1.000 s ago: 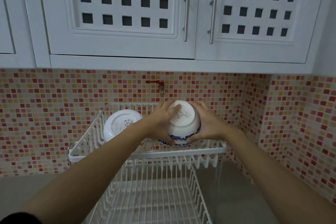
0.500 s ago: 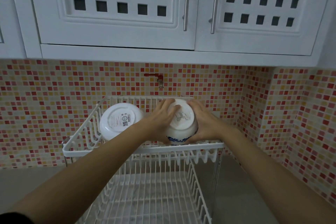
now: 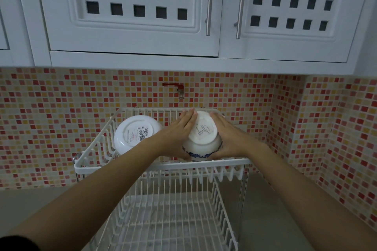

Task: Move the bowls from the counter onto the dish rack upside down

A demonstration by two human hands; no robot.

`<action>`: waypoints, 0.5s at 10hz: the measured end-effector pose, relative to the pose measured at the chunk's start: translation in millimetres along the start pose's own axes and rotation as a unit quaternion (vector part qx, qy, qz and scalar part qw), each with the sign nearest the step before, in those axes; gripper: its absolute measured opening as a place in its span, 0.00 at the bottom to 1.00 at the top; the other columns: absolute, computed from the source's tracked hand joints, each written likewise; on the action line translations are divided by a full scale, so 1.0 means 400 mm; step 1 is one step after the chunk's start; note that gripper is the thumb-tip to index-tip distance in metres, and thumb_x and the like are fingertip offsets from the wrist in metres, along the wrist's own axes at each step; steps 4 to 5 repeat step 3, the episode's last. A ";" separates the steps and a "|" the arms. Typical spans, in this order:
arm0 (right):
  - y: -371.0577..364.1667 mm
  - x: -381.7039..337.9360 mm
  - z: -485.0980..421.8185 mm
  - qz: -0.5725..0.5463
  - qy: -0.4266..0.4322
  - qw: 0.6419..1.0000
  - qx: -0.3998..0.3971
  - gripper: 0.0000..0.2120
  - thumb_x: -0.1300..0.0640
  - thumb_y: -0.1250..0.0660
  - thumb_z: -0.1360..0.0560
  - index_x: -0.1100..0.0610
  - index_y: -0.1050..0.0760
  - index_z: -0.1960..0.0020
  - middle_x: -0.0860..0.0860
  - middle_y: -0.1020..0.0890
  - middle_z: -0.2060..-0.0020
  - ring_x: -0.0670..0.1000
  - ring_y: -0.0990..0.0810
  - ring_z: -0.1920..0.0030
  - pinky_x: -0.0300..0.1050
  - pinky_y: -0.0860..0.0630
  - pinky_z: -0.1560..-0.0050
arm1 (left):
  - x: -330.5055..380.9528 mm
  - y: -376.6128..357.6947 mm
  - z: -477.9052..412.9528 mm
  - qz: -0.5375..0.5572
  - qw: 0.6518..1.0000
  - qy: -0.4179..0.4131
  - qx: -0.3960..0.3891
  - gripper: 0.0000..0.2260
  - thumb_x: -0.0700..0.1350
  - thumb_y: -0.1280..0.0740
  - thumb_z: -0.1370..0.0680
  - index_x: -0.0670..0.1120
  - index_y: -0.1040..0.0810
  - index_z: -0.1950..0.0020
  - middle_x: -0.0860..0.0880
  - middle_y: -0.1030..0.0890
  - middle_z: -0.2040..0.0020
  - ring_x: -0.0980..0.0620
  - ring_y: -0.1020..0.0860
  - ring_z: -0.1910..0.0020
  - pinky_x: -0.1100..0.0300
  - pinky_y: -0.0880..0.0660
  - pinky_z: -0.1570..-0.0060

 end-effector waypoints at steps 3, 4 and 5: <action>0.047 -0.016 0.031 0.006 0.003 0.999 -0.050 0.64 0.33 0.27 0.39 0.54 0.70 0.24 0.47 0.67 0.24 0.46 0.64 0.24 0.47 0.56 0.24 | -0.005 0.045 0.025 0.041 0.999 0.006 -0.002 0.56 0.58 0.28 0.31 0.45 0.71 0.26 0.49 0.73 0.25 0.53 0.70 0.26 0.57 0.59 0.27; 0.047 -0.016 0.031 0.006 0.003 0.999 -0.050 0.64 0.33 0.27 0.39 0.54 0.70 0.24 0.47 0.67 0.24 0.46 0.64 0.24 0.47 0.56 0.24 | -0.005 0.045 0.025 0.041 0.999 0.006 -0.002 0.56 0.58 0.28 0.31 0.45 0.71 0.26 0.49 0.73 0.25 0.53 0.70 0.26 0.57 0.59 0.27; 0.047 -0.016 0.031 0.006 0.003 0.999 -0.050 0.64 0.33 0.27 0.39 0.54 0.70 0.24 0.47 0.67 0.24 0.46 0.64 0.24 0.47 0.56 0.24 | -0.005 0.045 0.025 0.041 0.999 0.006 -0.002 0.56 0.58 0.28 0.31 0.45 0.71 0.26 0.49 0.73 0.25 0.53 0.70 0.26 0.57 0.59 0.27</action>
Point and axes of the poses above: each hand's wrist, its own z-axis away from the middle knuckle, its own y-axis out of the back of the hand, x = y × z, the point moved 1 cm from there along -z, towards the middle knuckle
